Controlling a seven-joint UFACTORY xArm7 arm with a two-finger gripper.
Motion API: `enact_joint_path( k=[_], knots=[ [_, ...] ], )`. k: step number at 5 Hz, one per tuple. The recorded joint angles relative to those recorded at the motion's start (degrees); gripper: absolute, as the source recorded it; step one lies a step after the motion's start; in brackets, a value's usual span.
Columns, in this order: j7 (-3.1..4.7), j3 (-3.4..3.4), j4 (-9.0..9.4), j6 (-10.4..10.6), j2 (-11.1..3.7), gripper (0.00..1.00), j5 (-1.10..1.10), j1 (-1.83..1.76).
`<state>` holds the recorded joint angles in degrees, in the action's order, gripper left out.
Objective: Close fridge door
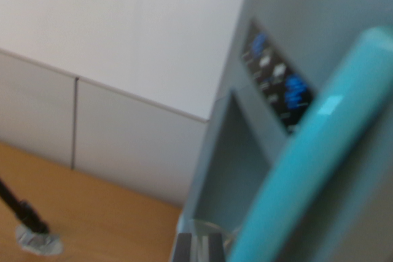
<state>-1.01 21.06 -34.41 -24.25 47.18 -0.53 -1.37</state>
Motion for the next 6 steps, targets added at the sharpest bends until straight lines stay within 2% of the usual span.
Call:
enact_joint_path(
  k=[1, 2, 3, 4, 5, 6],
  knots=[
    [0.0, 0.0, 0.0, 0.0, 0.0, 1.0, 0.0, 0.0],
    [0.0, 0.29, -1.96, 0.02, -4.52, 1.0, 0.0, 0.0],
    [0.0, 0.29, -1.96, 0.02, -4.52, 1.0, 0.0, 0.0],
    [0.0, 0.29, -3.94, 0.37, -9.19, 1.0, 0.0, 0.0],
    [0.0, 0.29, -3.94, 0.37, -9.19, 1.0, 0.0, 0.0],
    [0.0, 0.2, -5.61, 0.88, -13.1, 1.0, 0.0, 0.03]
  ],
)
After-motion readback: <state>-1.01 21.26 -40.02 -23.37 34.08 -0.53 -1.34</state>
